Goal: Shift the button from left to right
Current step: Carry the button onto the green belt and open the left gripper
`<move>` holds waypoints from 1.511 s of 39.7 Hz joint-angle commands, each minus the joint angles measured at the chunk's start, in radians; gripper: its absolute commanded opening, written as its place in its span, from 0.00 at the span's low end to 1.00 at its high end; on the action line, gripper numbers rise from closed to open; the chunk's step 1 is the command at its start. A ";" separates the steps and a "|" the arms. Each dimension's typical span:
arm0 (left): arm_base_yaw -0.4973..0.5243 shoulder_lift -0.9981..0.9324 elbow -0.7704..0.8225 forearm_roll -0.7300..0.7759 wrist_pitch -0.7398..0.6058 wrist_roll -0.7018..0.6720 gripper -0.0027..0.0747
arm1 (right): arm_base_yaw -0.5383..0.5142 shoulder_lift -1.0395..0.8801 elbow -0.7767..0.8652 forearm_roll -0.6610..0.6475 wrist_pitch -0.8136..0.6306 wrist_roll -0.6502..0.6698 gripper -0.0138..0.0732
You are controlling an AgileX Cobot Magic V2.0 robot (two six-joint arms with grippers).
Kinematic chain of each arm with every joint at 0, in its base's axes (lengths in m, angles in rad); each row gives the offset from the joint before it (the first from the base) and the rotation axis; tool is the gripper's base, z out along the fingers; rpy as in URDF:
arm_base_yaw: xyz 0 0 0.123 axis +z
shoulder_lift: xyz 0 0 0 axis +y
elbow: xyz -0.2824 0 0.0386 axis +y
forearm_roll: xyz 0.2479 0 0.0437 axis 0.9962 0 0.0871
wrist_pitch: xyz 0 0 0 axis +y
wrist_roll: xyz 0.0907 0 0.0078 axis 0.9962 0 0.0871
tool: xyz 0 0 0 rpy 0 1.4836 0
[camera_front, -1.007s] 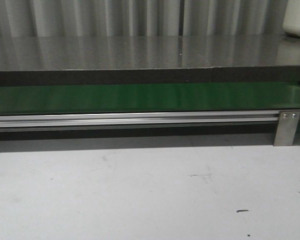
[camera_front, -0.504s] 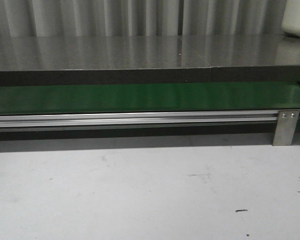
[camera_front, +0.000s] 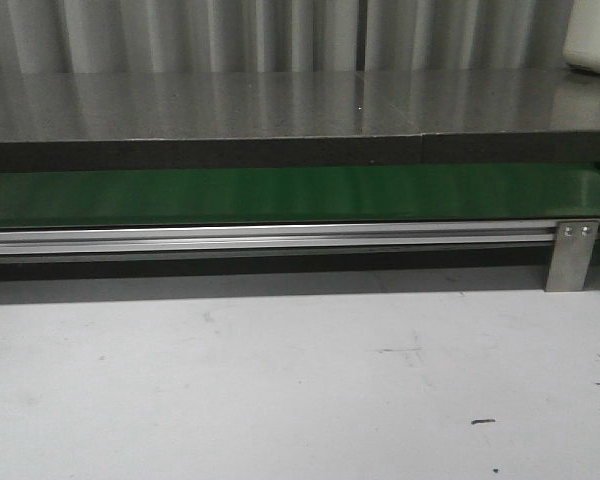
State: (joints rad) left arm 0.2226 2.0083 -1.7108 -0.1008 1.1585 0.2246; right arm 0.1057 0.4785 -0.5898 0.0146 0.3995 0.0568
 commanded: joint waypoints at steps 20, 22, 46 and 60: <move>-0.052 -0.111 -0.219 -0.160 0.125 0.029 0.59 | -0.008 0.011 -0.036 -0.003 -0.073 -0.005 0.90; -0.054 -0.118 -0.219 -0.146 0.125 0.024 0.49 | -0.008 0.011 -0.036 -0.003 -0.073 -0.005 0.90; -0.265 -0.494 0.164 0.026 -0.072 -0.031 0.01 | -0.008 0.011 -0.036 -0.003 -0.073 -0.005 0.90; -0.274 -1.025 0.768 0.012 -0.592 -0.031 0.01 | -0.008 0.011 -0.036 -0.003 -0.073 -0.005 0.90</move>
State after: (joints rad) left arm -0.0427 1.1265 -1.0347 -0.0821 0.7297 0.2071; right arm 0.1057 0.4785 -0.5898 0.0146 0.3995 0.0568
